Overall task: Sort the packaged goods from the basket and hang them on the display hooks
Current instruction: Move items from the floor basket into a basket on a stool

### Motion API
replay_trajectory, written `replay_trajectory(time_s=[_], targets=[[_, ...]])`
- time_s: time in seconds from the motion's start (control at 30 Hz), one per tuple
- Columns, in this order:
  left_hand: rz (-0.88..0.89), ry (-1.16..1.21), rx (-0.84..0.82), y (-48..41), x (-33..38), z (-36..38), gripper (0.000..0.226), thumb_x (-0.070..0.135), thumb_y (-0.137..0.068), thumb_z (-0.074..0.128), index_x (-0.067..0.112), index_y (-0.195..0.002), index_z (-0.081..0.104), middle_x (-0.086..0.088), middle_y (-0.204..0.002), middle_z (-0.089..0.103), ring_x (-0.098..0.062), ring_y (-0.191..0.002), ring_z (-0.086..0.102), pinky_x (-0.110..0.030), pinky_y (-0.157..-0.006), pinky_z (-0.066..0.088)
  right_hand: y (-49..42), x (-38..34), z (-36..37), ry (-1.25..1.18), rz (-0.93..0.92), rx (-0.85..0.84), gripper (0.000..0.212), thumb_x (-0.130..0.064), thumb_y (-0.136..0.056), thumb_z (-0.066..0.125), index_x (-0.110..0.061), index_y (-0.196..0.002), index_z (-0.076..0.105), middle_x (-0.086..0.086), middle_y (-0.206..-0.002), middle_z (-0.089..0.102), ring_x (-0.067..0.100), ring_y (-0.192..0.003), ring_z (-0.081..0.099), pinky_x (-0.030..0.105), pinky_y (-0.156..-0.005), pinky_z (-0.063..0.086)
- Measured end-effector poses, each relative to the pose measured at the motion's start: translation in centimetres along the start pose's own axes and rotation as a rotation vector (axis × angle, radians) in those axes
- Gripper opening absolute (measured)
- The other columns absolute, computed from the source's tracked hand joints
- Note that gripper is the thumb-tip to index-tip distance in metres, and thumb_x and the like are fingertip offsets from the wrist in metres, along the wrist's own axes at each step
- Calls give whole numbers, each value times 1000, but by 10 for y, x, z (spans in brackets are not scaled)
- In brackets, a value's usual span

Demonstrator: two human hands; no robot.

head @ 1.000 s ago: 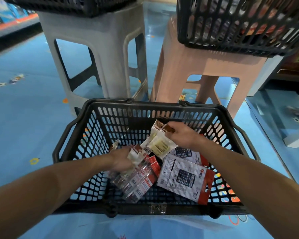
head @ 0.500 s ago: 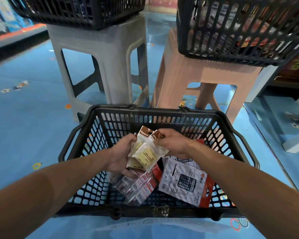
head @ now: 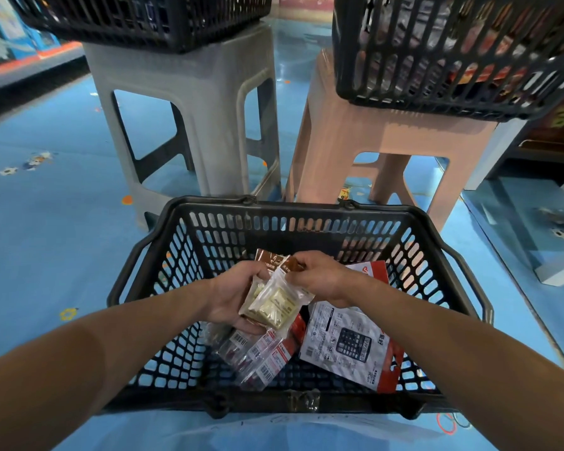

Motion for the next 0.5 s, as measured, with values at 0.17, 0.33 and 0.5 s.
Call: replay_trajectory(time_s=[0.17, 0.33, 0.5], targets=[[-13, 22, -6, -2, -7, -1, 57, 40, -94, 34, 11, -136, 58, -19, -128, 70, -35, -125, 61, -49, -109, 47, -2, -10, -8, 396, -133, 182, 11, -29, -90, 74, -20, -93, 68, -4, -92, 66, 13, -85, 62, 26, -65, 45], [21, 96, -49, -4, -9, -1, 67, 45, -83, 44, 9, -137, 59, -23, -132, 67, -40, -131, 57, -46, -108, 46, -4, -11, -15, 435, -127, 277, 16, -26, -91, 74, -22, -84, 60, -4, -87, 63, 15, -82, 60, 25, -60, 41], [19, 128, -29, 1, -6, -1, 55, 28, -86, 60, 7, -136, 56, -23, -126, 70, -36, -118, 67, -42, -97, 55, -3, -9, -18, 381, -111, 329, 15, -26, -93, 72, -18, -88, 61, -1, -86, 63, 13, -76, 59, 25, -59, 43]])
Point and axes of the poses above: each hand's wrist, its own y-axis away from the middle knuckle, its own z-axis out of the palm, x = y × z, the point moved 7 cm from there along -y, towards the middle knuckle
